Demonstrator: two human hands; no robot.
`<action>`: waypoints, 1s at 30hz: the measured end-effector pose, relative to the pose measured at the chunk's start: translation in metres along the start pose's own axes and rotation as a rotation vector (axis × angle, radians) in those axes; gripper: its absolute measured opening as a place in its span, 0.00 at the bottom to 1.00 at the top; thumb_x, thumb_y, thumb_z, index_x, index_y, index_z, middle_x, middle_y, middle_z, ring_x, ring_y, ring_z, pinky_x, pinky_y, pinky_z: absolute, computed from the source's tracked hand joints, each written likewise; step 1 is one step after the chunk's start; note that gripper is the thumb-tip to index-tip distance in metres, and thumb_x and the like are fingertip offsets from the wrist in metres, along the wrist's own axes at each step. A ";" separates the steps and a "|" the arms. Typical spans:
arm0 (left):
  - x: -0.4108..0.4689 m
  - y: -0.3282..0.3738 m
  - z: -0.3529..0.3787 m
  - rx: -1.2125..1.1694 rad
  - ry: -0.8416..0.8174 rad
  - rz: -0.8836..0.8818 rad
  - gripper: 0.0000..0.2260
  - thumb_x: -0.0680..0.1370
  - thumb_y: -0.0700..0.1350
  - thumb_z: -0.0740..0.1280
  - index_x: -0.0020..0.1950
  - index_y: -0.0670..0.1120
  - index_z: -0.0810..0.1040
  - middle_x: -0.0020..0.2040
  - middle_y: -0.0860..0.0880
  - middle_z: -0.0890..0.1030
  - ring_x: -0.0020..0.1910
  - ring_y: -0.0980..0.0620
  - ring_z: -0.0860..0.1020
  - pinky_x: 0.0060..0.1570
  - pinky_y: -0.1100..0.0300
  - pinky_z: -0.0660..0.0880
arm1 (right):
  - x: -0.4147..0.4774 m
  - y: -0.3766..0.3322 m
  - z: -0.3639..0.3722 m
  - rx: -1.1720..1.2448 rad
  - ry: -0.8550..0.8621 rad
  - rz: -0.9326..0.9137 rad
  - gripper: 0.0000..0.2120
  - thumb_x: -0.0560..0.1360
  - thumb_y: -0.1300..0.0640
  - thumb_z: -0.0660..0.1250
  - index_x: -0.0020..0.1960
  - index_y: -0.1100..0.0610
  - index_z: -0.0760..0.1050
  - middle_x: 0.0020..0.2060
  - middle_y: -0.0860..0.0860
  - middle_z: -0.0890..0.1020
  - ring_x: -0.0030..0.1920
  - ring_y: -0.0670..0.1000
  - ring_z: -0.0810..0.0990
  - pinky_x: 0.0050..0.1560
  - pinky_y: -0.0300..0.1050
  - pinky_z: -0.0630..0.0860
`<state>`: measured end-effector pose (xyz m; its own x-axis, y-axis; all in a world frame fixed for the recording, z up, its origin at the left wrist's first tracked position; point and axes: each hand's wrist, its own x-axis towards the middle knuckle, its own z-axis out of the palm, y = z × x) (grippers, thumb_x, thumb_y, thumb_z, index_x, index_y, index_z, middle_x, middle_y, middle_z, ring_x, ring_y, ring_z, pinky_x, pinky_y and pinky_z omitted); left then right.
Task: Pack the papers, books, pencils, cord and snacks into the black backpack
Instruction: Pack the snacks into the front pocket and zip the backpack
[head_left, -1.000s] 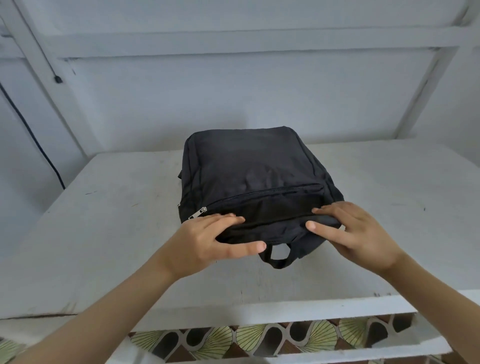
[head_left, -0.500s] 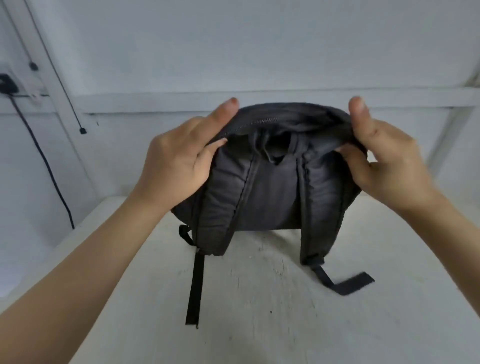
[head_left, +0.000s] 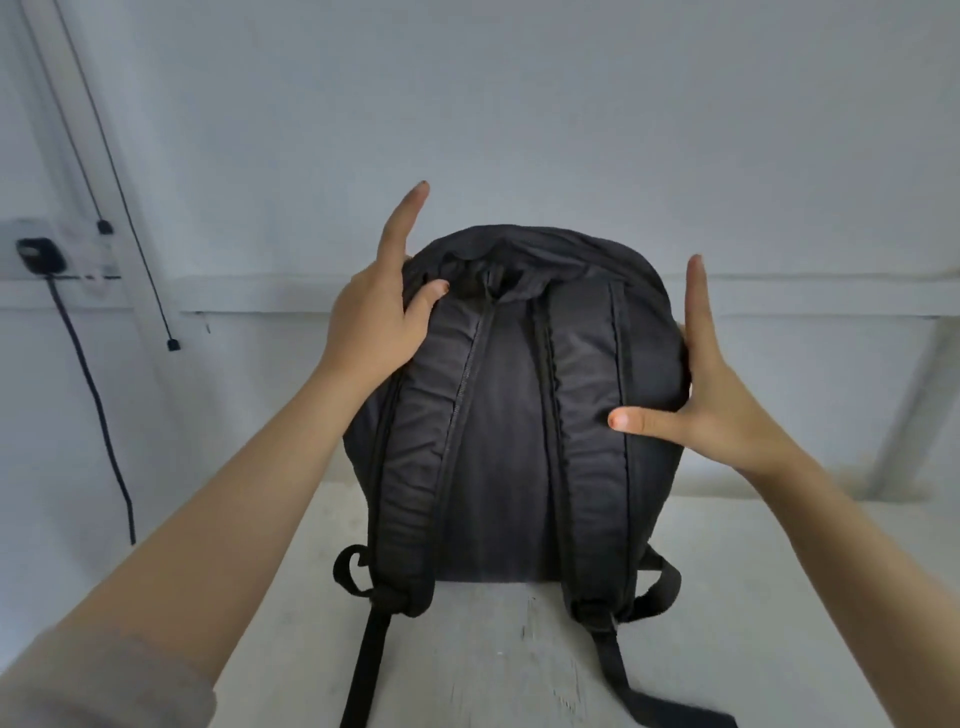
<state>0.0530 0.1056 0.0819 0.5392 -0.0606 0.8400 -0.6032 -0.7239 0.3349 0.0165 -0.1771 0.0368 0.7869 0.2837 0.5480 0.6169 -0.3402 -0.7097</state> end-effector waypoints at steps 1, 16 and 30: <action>0.000 -0.004 0.002 -0.020 0.019 -0.022 0.30 0.78 0.48 0.64 0.73 0.62 0.52 0.46 0.51 0.79 0.44 0.53 0.78 0.49 0.53 0.77 | -0.004 0.008 0.002 0.049 0.020 0.040 0.59 0.62 0.47 0.77 0.71 0.33 0.33 0.67 0.29 0.64 0.65 0.32 0.68 0.60 0.29 0.69; -0.086 -0.071 0.046 -0.390 -0.135 -0.303 0.51 0.61 0.59 0.76 0.69 0.69 0.41 0.72 0.65 0.55 0.71 0.63 0.59 0.68 0.64 0.60 | 0.039 0.074 0.015 0.292 0.098 0.310 0.66 0.48 0.35 0.79 0.76 0.39 0.45 0.72 0.43 0.62 0.67 0.47 0.69 0.68 0.51 0.68; -0.047 -0.105 0.112 -0.328 -0.068 -0.516 0.49 0.65 0.50 0.78 0.74 0.58 0.45 0.72 0.53 0.60 0.69 0.54 0.64 0.66 0.58 0.63 | 0.078 0.128 0.043 0.282 0.383 0.508 0.48 0.68 0.51 0.75 0.75 0.47 0.44 0.74 0.54 0.60 0.70 0.58 0.66 0.69 0.57 0.65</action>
<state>0.1564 0.1071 -0.0408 0.8394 0.1896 0.5094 -0.3984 -0.4228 0.8139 0.1565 -0.1604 -0.0302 0.9590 -0.2026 0.1982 0.1841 -0.0865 -0.9791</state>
